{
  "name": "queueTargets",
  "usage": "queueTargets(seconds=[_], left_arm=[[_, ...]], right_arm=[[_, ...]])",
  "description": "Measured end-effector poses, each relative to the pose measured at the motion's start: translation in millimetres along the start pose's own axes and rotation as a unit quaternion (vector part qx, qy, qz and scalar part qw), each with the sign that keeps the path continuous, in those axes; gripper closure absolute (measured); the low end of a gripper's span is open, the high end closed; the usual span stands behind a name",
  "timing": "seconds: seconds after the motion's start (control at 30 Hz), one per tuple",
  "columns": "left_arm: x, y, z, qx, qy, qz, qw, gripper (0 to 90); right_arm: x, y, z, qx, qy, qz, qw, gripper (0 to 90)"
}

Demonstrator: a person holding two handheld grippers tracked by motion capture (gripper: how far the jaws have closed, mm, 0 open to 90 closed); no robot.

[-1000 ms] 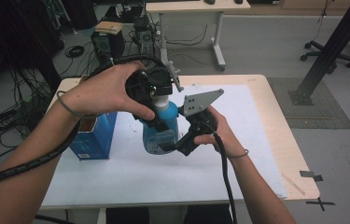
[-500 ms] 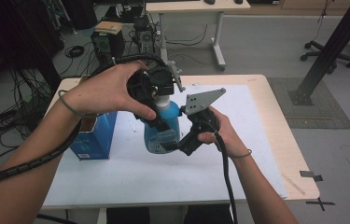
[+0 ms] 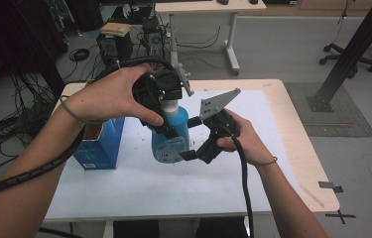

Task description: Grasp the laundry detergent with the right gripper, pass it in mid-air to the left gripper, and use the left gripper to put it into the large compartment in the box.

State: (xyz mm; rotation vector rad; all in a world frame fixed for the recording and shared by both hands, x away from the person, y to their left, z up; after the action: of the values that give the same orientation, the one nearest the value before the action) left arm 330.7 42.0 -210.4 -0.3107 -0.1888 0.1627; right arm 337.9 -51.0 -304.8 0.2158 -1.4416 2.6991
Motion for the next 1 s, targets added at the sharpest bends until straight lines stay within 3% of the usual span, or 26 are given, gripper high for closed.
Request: queueTargets(seconds=[0.17, 0.2, 0.3, 0.33, 0.43, 0.47, 0.57, 0.6, 0.63, 0.77, 0.8, 0.93, 0.97, 1.0], left_arm=[[0.1, 2.3, 3.0, 0.003, -0.002, -0.003, 1.0000, 37.7], [0.1, 2.3, 3.0, 0.003, -0.002, -0.003, 1.0000, 37.7], [-0.2, 3.1, 3.9, 0.006, -0.002, -0.001, 1.0000, 37.8], [-0.2, 3.1, 3.9, 0.006, -0.002, -0.001, 1.0000, 37.8], [-0.2, 3.8, 4.8, 0.007, -0.003, -0.001, 1.0000, 37.8], [-0.2, 3.8, 4.8, 0.007, -0.003, -0.001, 1.0000, 37.8], [-0.1, 5.6, 4.8, 0.014, -0.003, -0.001, 0.9999, 37.8], [-0.1, 5.6, 4.8, 0.014, -0.003, -0.001, 0.9999, 37.8], [0.2, 5.3, 4.7, 0.011, -0.004, 0.000, 0.9999, 37.8], [0.6, 4.0, 5.2, 0.016, -0.007, -0.003, 0.9999, 37.8], [0.6, 4.0, 5.2, 0.016, -0.007, -0.003, 0.9999, 37.8], [-0.1, 0.9, 6.6, 0.016, -0.007, -0.004, 0.9998, 37.8], [-0.1, 0.9, 6.6, 0.016, -0.007, -0.004, 0.9998, 37.8], [-0.5, -0.2, 6.9, 0.017, -0.007, -0.004, 0.9998, 37.8]], right_arm=[[-1.6, 4.3, 4.4, 0.024, 0.001, -0.006, 0.9997, 2.1], [-3.8, 12.0, 9.3, 0.058, 0.006, -0.012, 0.9982, 2.1], [-3.8, 12.0, 9.3, 0.058, 0.006, -0.012, 0.9982, 2.2], [-5.3, 19.8, 14.1, 0.088, 0.014, -0.019, 0.9958, 2.2], [-5.3, 19.8, 14.1, 0.088, 0.014, -0.019, 0.9958, 2.5], [-7.4, 28.2, 19.7, 0.114, 0.021, -0.027, 0.9929, 2.5], [-8.2, 30.4, 21.1, 0.120, 0.023, -0.029, 0.9921, 2.7], [-10.9, 41.1, 26.6, 0.154, 0.032, -0.039, 0.9869, 2.7], [-10.9, 41.1, 26.6, 0.154, 0.032, -0.039, 0.9869, 2.8], [-11.5, 55.2, 34.1, 0.198, 0.038, -0.052, 0.9782, 2.9], [-11.5, 55.2, 34.1, 0.198, 0.038, -0.052, 0.9782, 2.9], [-11.0, 72.1, 43.0, 0.248, 0.042, -0.063, 0.9658, 3.2], [-11.0, 72.1, 43.0, 0.248, 0.042, -0.063, 0.9658, 3.2], [-10.9, 78.8, 47.3, 0.266, 0.047, -0.069, 0.9604, 3.3]])
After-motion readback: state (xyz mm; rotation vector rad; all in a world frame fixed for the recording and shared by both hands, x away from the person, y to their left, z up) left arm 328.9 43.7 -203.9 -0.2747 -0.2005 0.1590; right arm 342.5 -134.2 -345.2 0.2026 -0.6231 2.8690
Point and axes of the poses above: each handheld gripper's, and its own axes: z roughly backward along the jaws, y roughly out of its underside, x roughly to its left, the point moved 7 cm from there along -z, roughly forward along the jaws, and after that the axes turned 8 degrees about -y, right-handed, at the moved point
